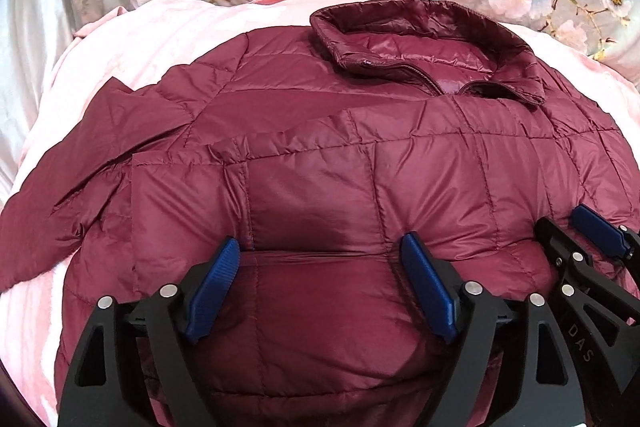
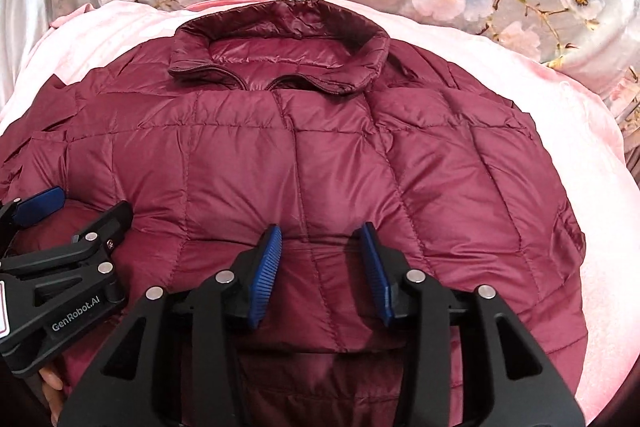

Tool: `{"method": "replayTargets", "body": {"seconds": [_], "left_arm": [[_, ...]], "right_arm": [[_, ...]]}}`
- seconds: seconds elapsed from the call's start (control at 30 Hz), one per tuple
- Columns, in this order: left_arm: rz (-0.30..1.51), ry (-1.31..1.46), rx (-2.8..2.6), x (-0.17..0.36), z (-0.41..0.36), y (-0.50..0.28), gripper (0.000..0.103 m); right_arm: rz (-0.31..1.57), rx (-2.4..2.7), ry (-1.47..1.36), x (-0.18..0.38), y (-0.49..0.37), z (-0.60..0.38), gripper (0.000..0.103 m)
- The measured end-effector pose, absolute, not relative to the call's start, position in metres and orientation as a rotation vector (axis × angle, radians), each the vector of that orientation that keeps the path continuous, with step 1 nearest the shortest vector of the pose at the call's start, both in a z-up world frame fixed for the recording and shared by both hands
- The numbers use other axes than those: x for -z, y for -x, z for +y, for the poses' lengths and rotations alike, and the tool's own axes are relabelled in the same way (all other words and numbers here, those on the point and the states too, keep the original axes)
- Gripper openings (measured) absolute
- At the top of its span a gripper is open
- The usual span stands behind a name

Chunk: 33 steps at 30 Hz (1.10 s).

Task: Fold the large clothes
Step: 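Grasp the other sleeve with the left tool and fold it across the jacket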

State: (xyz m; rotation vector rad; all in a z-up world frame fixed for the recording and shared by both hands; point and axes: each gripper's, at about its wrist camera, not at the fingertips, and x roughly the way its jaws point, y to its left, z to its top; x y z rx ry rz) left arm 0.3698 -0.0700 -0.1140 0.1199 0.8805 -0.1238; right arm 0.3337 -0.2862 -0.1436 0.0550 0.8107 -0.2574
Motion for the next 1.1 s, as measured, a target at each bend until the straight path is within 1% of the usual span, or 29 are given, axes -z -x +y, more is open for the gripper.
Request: {"method": "replayTargets", "body": {"seconds": [0.1,0.4,0.53,0.63,0.7,0.77,0.9,1.1], "left_arm": [[0.882,-0.119,0.114,0.115,-0.070,-0.371,0.086],[0.886,-0.092,0.120,0.114,-0.066,-0.372,0.087],[0.888,-0.008,0.135,0.099,-0.037,-0.357,0.087],[0.883,0.105,0.122,0.078,0.018,-0.332,0.087],[0.876,0.159,0.069,0.067,0.066,-0.318,0.087],[0.879,0.220,-0.021,0.064,0.119,-0.310,0.087],[0.901,0.355,-0.183,0.069,0.222,-0.300,0.087],[0.888,0.583,-0.373,0.085,0.341,-0.289,0.087]], "right_arm": [[0.811,0.257,-0.061,0.143,-0.334,-0.287,0.042],[0.814,0.253,-0.095,0.143,-0.335,-0.291,0.045],[0.805,0.276,-0.101,0.137,-0.327,-0.291,0.047],[0.762,0.260,-0.088,0.120,-0.288,-0.272,0.047],[0.745,0.219,-0.093,0.113,-0.267,-0.257,0.052],[0.731,0.181,-0.088,0.108,-0.246,-0.237,0.053],[0.746,0.106,-0.095,0.110,-0.220,-0.203,0.054],[0.784,0.114,-0.095,0.132,-0.211,-0.182,0.056]]}}
